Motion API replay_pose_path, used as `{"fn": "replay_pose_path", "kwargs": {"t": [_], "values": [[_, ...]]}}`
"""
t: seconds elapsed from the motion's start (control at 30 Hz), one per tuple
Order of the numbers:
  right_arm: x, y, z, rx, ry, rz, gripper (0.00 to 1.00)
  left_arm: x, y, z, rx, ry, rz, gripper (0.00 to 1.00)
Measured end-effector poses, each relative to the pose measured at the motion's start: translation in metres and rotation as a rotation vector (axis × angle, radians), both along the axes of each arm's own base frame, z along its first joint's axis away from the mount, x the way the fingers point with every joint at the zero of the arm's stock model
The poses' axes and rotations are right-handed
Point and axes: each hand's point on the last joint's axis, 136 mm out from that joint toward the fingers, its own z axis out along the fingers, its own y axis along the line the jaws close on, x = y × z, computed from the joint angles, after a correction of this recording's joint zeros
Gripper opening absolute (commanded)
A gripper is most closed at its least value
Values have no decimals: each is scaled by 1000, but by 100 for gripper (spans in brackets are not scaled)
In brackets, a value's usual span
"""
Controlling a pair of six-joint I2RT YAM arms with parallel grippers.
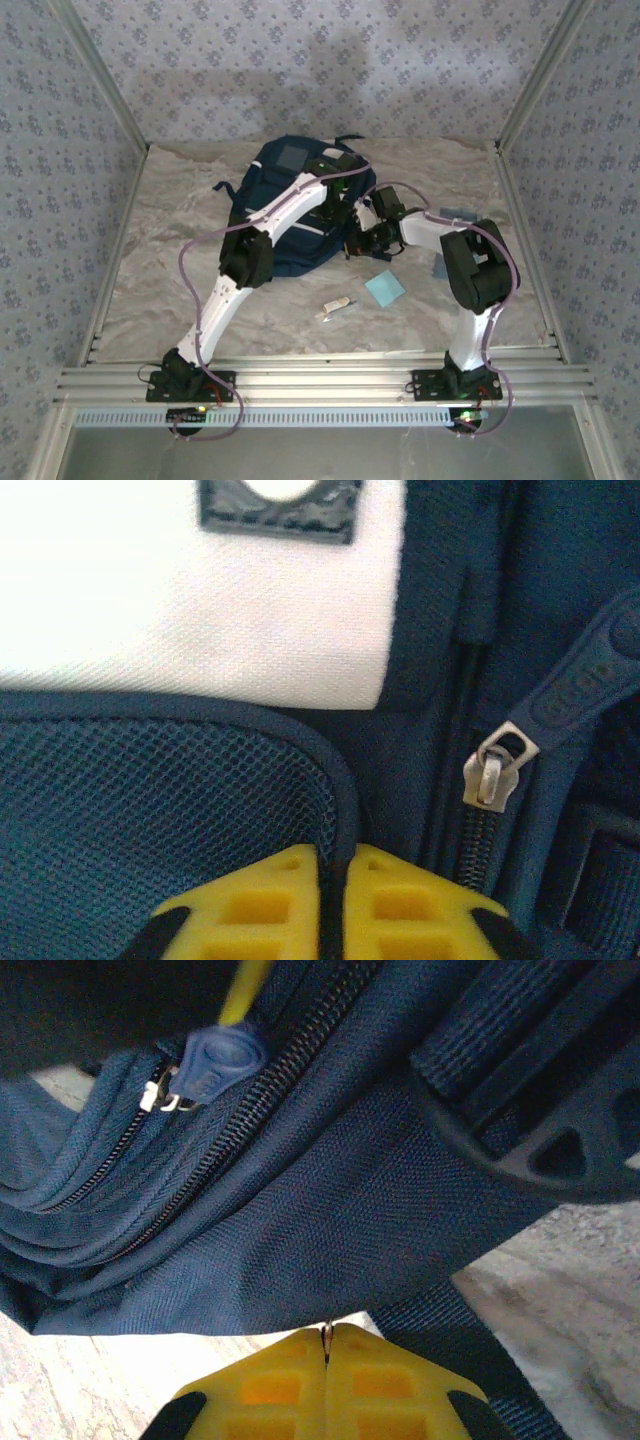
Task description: Pack books, pencil case, and school supplies into a backpack
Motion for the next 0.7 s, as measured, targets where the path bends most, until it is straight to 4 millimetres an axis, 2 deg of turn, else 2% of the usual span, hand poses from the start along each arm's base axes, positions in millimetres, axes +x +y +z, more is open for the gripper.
{"fn": "replay_pose_path", "kwargs": {"t": [0.3,0.5,0.6,0.7], "values": [[-15,27,5,-48,-49,-9,0,0,4,-4,-110,94,58,2],[-18,39,9,-106,-56,-30,0,2,12,-2,-170,150,93,2],[-29,44,5,-129,-46,10,0,3,12,2,-197,164,113,3],[-45,63,9,-118,-63,109,0,4,6,7,-211,152,118,7]]}}
